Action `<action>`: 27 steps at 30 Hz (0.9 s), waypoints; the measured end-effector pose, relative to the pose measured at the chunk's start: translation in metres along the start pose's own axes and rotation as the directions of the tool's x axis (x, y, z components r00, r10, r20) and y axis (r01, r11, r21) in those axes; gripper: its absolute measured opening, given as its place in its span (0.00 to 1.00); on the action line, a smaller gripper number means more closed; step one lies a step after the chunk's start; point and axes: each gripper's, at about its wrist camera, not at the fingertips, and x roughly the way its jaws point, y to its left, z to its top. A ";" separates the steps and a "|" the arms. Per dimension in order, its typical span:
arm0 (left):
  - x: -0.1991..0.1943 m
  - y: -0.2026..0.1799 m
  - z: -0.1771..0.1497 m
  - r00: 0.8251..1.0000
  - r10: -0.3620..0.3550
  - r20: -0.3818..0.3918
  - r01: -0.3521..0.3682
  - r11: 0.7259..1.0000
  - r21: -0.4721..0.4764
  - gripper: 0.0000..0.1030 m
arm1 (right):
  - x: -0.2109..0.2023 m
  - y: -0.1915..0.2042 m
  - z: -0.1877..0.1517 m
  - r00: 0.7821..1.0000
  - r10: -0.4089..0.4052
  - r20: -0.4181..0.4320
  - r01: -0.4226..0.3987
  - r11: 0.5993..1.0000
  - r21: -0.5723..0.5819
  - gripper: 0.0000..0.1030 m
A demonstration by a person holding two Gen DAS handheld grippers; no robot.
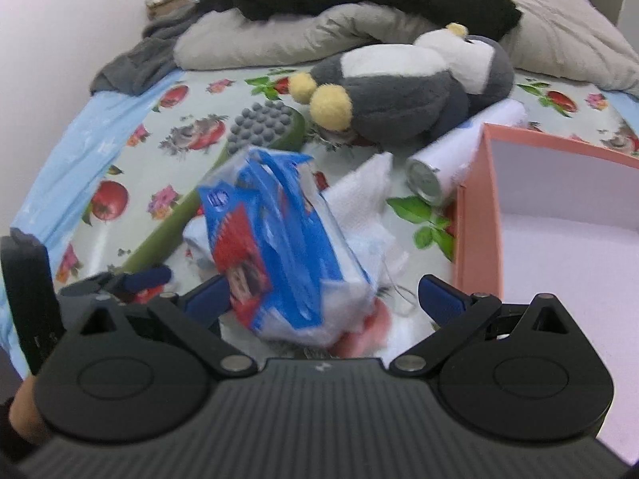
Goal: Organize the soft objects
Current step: 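Move the right gripper to the blue snack bag and close on it, then lift the blue bag with the right gripper while the left gripper grasps the white tissue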
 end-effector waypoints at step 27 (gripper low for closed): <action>-0.001 0.005 -0.015 0.992 -0.115 0.058 0.116 0.993 -0.025 0.32 | 0.039 -0.015 -0.022 0.983 0.184 -0.020 -0.180 0.975 0.128 0.06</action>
